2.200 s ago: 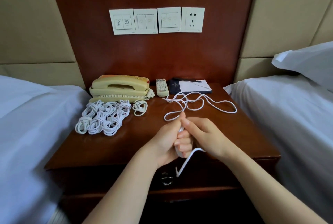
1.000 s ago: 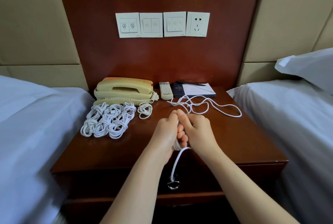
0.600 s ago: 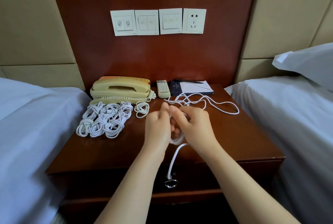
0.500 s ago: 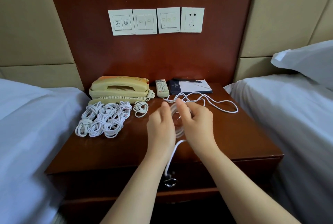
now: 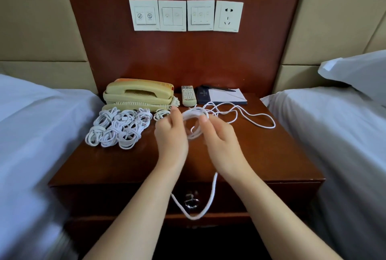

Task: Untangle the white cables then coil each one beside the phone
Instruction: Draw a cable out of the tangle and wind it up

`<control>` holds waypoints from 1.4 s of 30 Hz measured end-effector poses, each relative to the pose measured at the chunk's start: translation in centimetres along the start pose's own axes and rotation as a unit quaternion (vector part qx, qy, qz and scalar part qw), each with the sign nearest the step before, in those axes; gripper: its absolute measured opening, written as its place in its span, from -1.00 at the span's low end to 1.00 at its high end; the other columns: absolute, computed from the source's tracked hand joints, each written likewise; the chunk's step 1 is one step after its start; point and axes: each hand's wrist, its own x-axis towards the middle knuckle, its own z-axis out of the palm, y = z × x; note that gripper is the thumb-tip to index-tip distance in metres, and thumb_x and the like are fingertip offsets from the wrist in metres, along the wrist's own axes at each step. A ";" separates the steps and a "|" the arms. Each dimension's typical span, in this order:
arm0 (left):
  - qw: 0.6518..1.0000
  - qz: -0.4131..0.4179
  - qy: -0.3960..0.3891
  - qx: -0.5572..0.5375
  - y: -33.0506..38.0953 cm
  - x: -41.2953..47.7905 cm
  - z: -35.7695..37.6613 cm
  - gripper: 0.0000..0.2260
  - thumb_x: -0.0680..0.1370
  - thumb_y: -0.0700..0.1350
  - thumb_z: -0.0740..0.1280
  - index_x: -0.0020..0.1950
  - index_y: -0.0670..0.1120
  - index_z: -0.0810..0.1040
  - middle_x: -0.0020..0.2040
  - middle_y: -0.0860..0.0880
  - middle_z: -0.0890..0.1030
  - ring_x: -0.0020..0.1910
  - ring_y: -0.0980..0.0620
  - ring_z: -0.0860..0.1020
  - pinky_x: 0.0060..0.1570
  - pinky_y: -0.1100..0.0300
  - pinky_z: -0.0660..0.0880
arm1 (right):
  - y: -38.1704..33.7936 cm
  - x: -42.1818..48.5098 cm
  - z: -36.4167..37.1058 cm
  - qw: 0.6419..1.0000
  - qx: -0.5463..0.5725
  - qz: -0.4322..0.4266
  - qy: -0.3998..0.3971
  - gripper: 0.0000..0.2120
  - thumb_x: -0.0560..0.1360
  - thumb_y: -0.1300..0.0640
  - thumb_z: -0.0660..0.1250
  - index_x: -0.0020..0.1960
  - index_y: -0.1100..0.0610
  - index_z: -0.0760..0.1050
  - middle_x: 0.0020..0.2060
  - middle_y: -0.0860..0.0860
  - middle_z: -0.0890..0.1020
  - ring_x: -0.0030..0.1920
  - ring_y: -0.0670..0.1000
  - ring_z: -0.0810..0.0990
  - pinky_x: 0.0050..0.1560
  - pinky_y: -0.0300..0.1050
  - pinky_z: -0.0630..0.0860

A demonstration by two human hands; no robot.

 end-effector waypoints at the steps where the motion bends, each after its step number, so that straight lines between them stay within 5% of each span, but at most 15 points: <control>1: 1.000 0.022 -0.001 0.019 -0.2 0.6 -0.4 -0.52 0.64 -0.03 0.12 -0.36 -0.29 0.50 -0.43 -0.16 0.50 -0.37 -0.14 0.49 -0.23 0.03 0.43 | 0.0 0.2 -0.5 0.999 -0.005 0.018 -0.045 -0.64 0.60 -0.01 0.13 -0.27 0.17 0.42 -0.48 -0.12 0.36 -0.43 -0.15 0.28 -0.37 -0.21 0.24; 5: 0.985 0.097 -0.058 0.129 -0.8 1.8 -1.6 -0.50 0.63 -0.04 0.15 -0.42 -0.33 0.38 -0.51 -0.17 0.39 -0.51 -0.03 0.39 -0.38 0.07 0.31 | 0.6 0.8 -3.1 0.984 -0.058 0.089 -0.144 -0.60 0.60 0.03 0.18 -0.37 0.16 0.42 -0.59 -0.11 0.26 -0.56 -0.14 0.20 -0.50 -0.30 0.20; 9: 0.964 0.083 -0.168 0.190 -0.5 1.5 -2.0 -0.49 0.62 0.00 0.15 -0.46 -0.25 0.42 -0.51 -0.13 0.47 -0.44 -0.03 0.50 -0.31 0.15 0.36 | 1.3 1.3 -4.9 0.990 -0.025 0.093 -0.100 -0.61 0.59 0.11 0.21 -0.41 0.12 0.45 -0.64 -0.13 0.23 -0.61 -0.16 0.16 -0.56 -0.35 0.16; 13: 0.953 0.044 -0.274 0.121 0.0 0.2 -1.4 -0.51 0.64 0.02 0.12 -0.49 -0.10 0.31 -0.63 0.09 0.34 -0.61 0.14 0.36 -0.51 0.33 0.29 | 2.0 1.5 -5.4 0.997 -0.057 0.051 -0.022 -0.63 0.59 0.11 0.23 -0.40 0.09 0.47 -0.65 -0.14 0.28 -0.59 -0.15 0.22 -0.50 -0.34 0.17; 16: 0.950 -0.054 -0.305 -0.035 0.4 0.2 -1.7 -0.50 0.64 0.02 0.11 -0.49 -0.09 0.31 -0.63 0.08 0.26 -0.65 0.15 0.21 -0.59 0.36 0.17 | 2.3 0.9 -4.4 0.996 -0.061 0.048 -0.034 -0.57 0.60 0.10 0.20 -0.45 0.03 0.43 -0.63 -0.14 0.29 -0.57 -0.15 0.24 -0.48 -0.34 0.18; 19: 0.944 -0.108 -0.271 -0.155 0.8 0.7 -2.4 -0.48 0.63 0.01 0.13 -0.51 -0.12 0.43 -0.61 0.03 0.24 -0.65 0.15 0.17 -0.60 0.40 0.06 | 1.7 -0.2 -2.4 0.990 -0.095 0.024 -0.104 -0.62 0.61 0.10 0.18 -0.37 0.08 0.47 -0.60 -0.14 0.34 -0.52 -0.15 0.31 -0.42 -0.34 0.21; 23: 0.982 -0.120 -0.102 -0.100 0.0 1.4 -2.4 -0.57 0.62 0.02 0.20 -0.44 -0.10 0.44 -0.60 0.02 0.34 -0.60 0.07 0.29 -0.56 0.31 0.20 | 0.2 -1.3 -0.3 0.951 -0.253 -0.014 -0.177 -0.76 0.62 0.03 0.11 -0.19 0.09 0.36 -0.41 -0.03 0.46 -0.33 0.08 0.43 -0.23 -0.02 0.41; 28: 0.998 -0.053 -0.019 0.022 -1.3 2.3 -2.4 -0.54 0.63 -0.03 0.14 -0.43 -0.21 0.32 -0.60 0.02 0.35 -0.48 -0.05 0.31 -0.32 0.11 0.28 | -1.7 -2.3 1.2 0.887 -0.399 -0.064 -0.224 -0.84 0.65 0.01 0.01 -0.06 0.03 0.22 -0.25 0.07 0.44 -0.23 0.21 0.41 -0.38 -0.04 0.20; 31: 0.989 0.057 0.002 0.137 -1.3 2.6 -2.7 -0.52 0.63 -0.09 0.11 -0.41 -0.35 0.37 -0.49 -0.21 0.39 -0.46 -0.09 0.32 -0.36 0.07 0.18 | -1.8 -2.2 1.8 0.887 -0.394 -0.138 -0.198 -0.79 0.62 0.06 0.13 -0.16 0.07 0.24 -0.37 0.08 0.43 -0.39 0.16 0.30 -0.49 -0.16 0.00; 33: 0.974 0.117 -0.004 0.196 -1.2 2.8 -2.7 -0.51 0.63 -0.11 0.12 -0.48 -0.27 0.31 -0.53 -0.17 0.35 -0.50 -0.05 0.29 -0.37 0.05 0.15 | -1.4 -1.9 1.6 0.893 -0.388 -0.176 -0.146 -0.74 0.54 0.07 0.24 -0.29 0.11 0.32 -0.49 0.08 0.49 -0.53 0.16 0.27 -0.54 -0.20 0.01; 38: 0.931 0.198 -0.121 0.281 -1.0 2.0 -1.8 -0.52 0.62 -0.07 0.16 -0.51 -0.08 0.19 -0.56 -0.04 0.26 -0.43 -0.16 0.28 -0.35 0.02 0.25 | -1.1 -1.1 -0.3 0.933 -0.303 -0.176 -0.078 -0.71 0.53 -0.07 0.09 -0.29 0.03 0.35 -0.47 -0.05 0.46 -0.47 0.17 0.47 -0.48 -0.06 0.37; 42: 0.931 0.182 -0.255 0.189 -0.9 1.0 -1.3 -0.51 0.62 -0.01 0.17 -0.52 -0.08 0.30 -0.57 0.05 0.31 -0.52 0.10 0.28 -0.42 0.16 0.19 | -0.1 0.1 -2.8 0.962 -0.235 -0.132 -0.040 -0.72 0.50 -0.06 0.26 -0.32 0.06 0.38 -0.53 -0.08 0.39 -0.48 -0.06 0.36 -0.43 -0.15 0.31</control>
